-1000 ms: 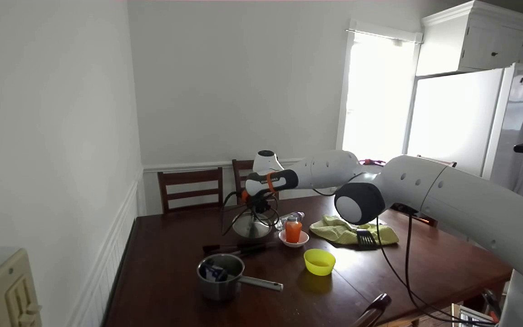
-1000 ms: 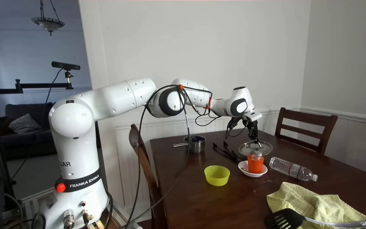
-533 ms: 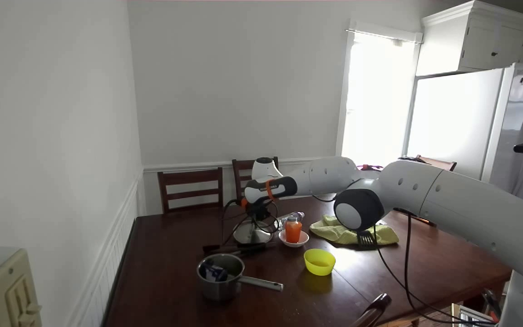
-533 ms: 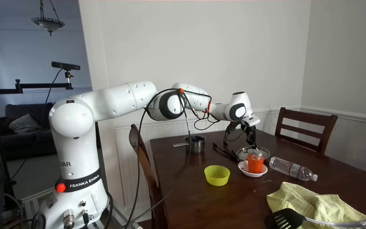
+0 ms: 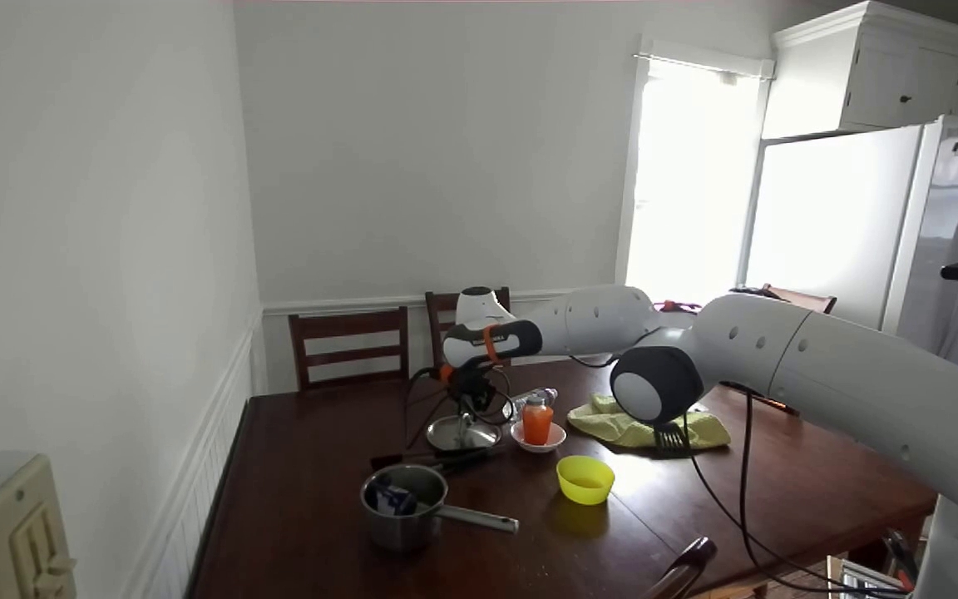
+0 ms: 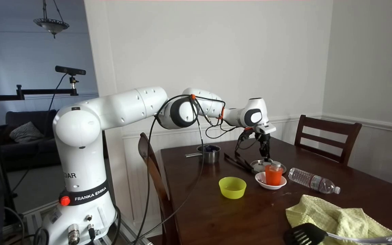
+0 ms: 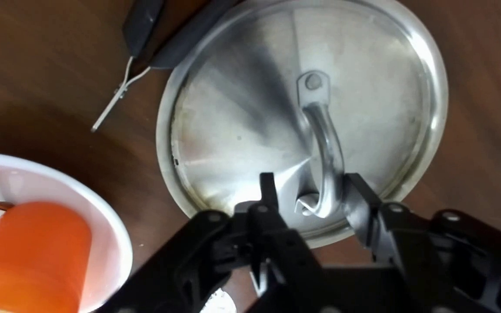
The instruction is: Put the lid on the table
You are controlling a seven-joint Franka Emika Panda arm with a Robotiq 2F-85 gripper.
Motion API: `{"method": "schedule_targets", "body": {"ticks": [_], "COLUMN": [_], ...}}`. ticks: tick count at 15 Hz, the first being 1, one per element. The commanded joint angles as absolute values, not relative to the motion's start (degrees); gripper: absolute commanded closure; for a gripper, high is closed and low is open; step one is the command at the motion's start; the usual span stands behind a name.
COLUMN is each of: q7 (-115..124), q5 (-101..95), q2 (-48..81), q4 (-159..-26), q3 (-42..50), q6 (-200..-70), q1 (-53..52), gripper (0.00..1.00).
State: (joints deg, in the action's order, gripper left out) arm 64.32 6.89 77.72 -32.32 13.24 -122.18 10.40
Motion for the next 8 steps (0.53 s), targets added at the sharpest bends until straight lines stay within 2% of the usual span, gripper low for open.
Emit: {"method": "schedule_targets", "body": {"ticks": [1,4,6,7,8], "q7": [62.7,51.5,45.4,51.3,49.3], "q5": [7.1,7.6,7.9,5.4,5.5], "q2": [76.8,73.6,71.7,76.7,75.5], "q4": [-30.1,-29.0,-27.7,-22.4,-22.2], "q3": [12.7,10.3,8.9,9.2,8.7], "q6": [-119.0,-121.2,-120.9,-118.8,-118.7], "q1": [11.2,11.2,11.1,11.7,11.6], "gripper": [0.24,0.04,0.00,0.09,0.01]}}
